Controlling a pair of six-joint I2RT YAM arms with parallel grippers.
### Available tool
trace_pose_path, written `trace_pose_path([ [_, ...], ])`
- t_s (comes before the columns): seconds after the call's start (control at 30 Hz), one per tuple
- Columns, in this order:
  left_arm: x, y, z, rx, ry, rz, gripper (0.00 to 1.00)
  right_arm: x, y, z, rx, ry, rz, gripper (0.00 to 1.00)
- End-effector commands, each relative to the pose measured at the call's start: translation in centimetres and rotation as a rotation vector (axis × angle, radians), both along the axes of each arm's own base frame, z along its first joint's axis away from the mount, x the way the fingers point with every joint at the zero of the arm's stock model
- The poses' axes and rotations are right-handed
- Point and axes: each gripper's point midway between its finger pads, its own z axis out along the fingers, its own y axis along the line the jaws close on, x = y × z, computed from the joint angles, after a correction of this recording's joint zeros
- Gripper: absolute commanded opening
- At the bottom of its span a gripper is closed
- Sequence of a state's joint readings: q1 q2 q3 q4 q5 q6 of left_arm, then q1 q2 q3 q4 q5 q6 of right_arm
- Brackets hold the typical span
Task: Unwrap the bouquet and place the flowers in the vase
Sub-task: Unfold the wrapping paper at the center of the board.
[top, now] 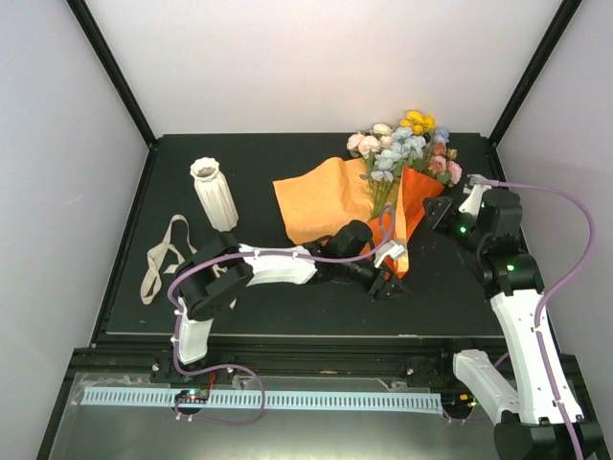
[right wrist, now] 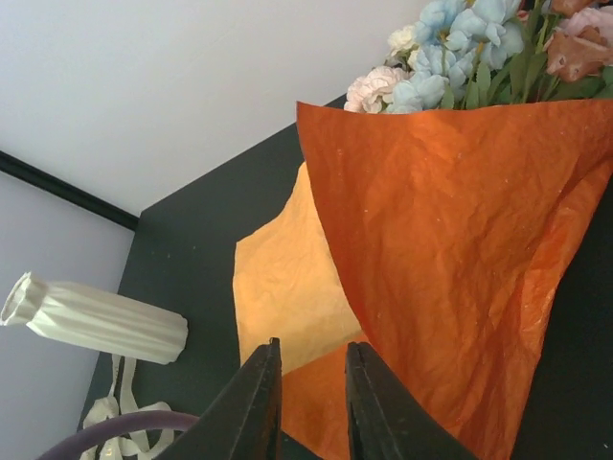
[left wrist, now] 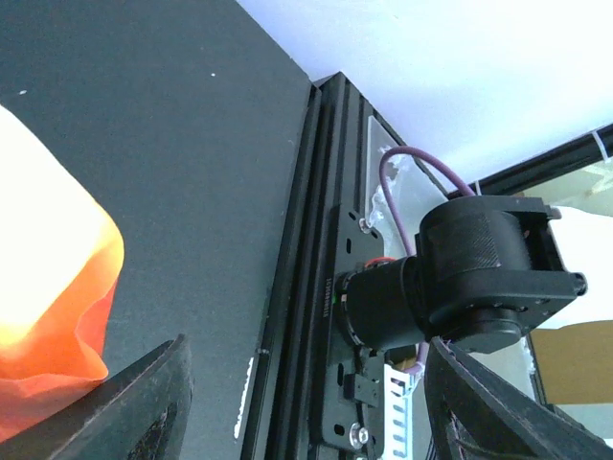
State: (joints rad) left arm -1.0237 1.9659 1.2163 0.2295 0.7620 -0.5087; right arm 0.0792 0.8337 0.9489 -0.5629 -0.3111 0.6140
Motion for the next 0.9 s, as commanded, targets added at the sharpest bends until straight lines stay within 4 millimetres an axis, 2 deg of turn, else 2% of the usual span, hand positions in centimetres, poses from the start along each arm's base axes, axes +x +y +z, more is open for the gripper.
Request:
trace_pose_path([
  [0.0, 0.0, -0.1, 0.7, -0.045, -0.029, 0.007, 0.67, 0.2, 0.1, 0.4, 0.008, -0.009, -0.005, 0.21],
  [0.07, 0.2, 0.1, 0.6, -0.043, -0.043, 0.017, 0.67, 0.3, 0.2, 0.7, 0.009, -0.017, 0.002, 0.26],
  [0.13, 0.2, 0.2, 0.5, -0.041, -0.052, 0.018, 0.68, 0.5, 0.3, 0.5, -0.002, -0.028, 0.016, 0.38],
  [0.2, 0.2, 0.3, 0.2, -0.036, -0.056, 0.018, 0.67, 0.9, 0.6, -0.3, -0.008, -0.022, 0.031, 0.42],
  [0.33, 0.3, 0.4, -0.1, -0.042, -0.063, 0.024, 0.68, 1.9, 1.5, -3.2, -0.042, 0.027, 0.085, 0.49],
  [0.47, 0.3, 0.4, -0.8, -0.031, -0.058, 0.023, 0.67, 2.9, 2.9, -6.3, -0.068, 0.097, 0.160, 0.52],
  [0.67, 0.3, 0.4, -1.7, -0.019, -0.052, 0.026, 0.68, 4.5, 5.6, -6.8, -0.105, 0.114, 0.263, 0.53],
  [0.77, 0.3, 0.4, -2.0, -0.012, -0.053, 0.026, 0.68, 5.4, 5.3, -8.0, -0.160, 0.169, 0.230, 0.54],
  [0.87, 0.3, 0.5, -2.3, 0.002, -0.054, 0.025, 0.68, 6.3, 3.3, -9.6, -0.249, 0.239, 0.127, 0.53],
])
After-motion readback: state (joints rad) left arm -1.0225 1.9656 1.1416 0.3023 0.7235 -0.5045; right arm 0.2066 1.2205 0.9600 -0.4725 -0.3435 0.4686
